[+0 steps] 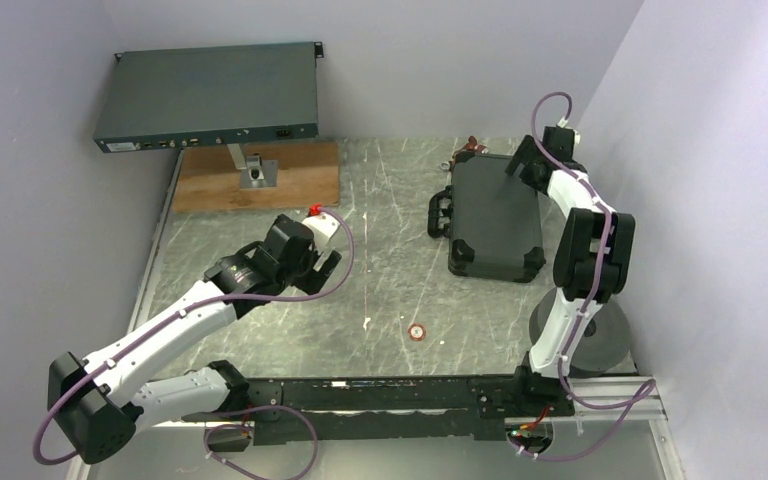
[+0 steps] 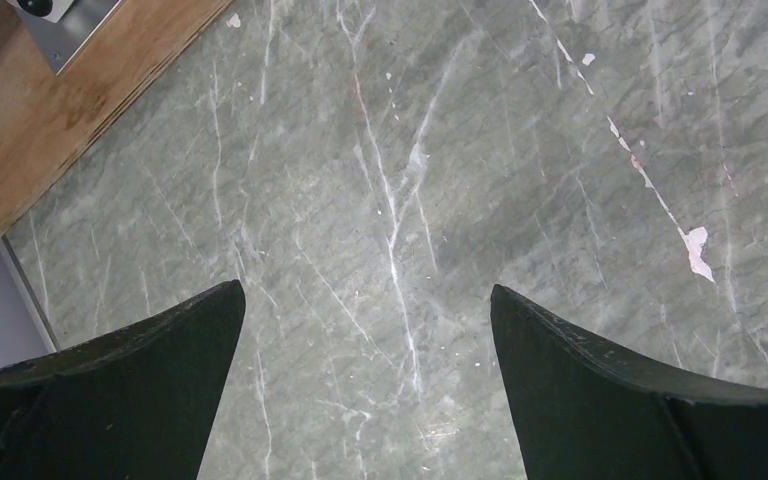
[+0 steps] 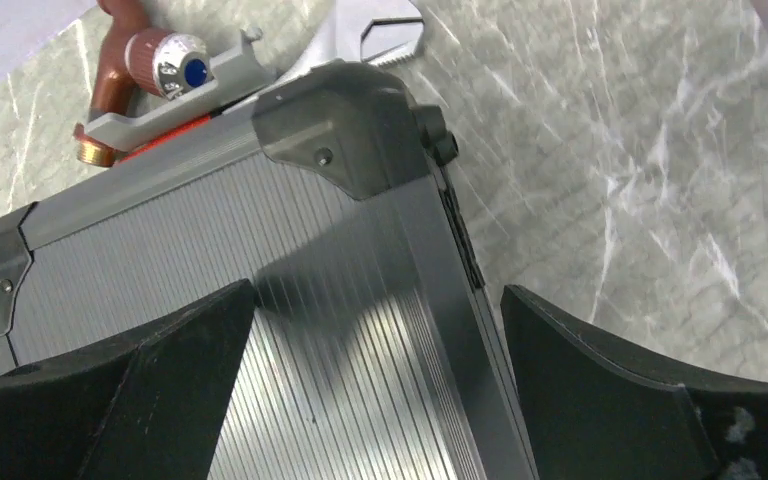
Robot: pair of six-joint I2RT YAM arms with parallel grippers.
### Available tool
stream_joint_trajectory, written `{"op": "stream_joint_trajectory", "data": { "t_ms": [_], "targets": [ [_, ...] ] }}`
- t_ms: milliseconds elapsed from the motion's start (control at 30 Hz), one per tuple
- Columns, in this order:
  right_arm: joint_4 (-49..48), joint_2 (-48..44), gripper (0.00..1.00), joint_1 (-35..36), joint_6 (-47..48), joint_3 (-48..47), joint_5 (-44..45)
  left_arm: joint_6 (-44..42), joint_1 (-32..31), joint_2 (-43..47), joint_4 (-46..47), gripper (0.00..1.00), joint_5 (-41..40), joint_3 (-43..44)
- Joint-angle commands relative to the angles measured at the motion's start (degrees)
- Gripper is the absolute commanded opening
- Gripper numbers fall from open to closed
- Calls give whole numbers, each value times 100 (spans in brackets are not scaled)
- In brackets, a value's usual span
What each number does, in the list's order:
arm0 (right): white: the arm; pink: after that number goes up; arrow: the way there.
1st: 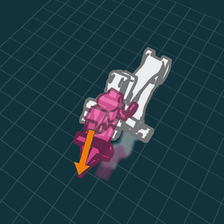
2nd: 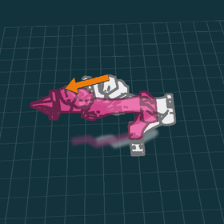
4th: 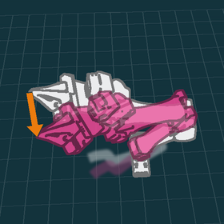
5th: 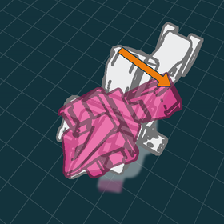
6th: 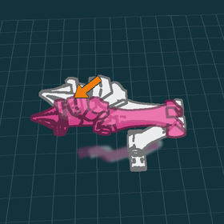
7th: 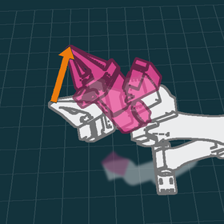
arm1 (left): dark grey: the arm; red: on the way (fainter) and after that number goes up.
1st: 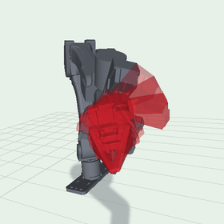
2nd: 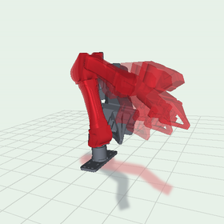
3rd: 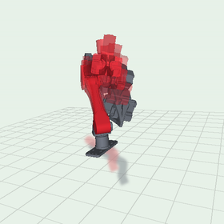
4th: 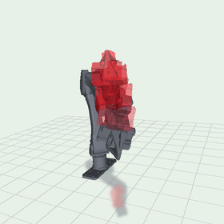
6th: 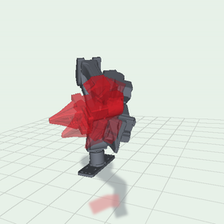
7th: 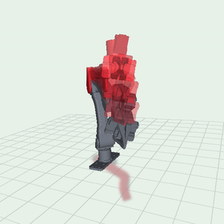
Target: Pack up texas hold em set
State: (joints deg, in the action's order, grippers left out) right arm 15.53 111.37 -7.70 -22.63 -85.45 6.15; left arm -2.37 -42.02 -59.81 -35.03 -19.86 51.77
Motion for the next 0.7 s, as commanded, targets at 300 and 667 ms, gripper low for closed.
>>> {"op": "stream_joint_trajectory", "data": {
  "t_ms": [300, 667],
  "targets": [
    [-111, -43, 96, 475, 523, 700, -1637, -71, 20, -3, 59, 100, -75, 110],
    [-275, -158, 95, 1418, 679, 1096, -2034, -17, 41, 68, 206, 100, -283, -17]
  ]
}}
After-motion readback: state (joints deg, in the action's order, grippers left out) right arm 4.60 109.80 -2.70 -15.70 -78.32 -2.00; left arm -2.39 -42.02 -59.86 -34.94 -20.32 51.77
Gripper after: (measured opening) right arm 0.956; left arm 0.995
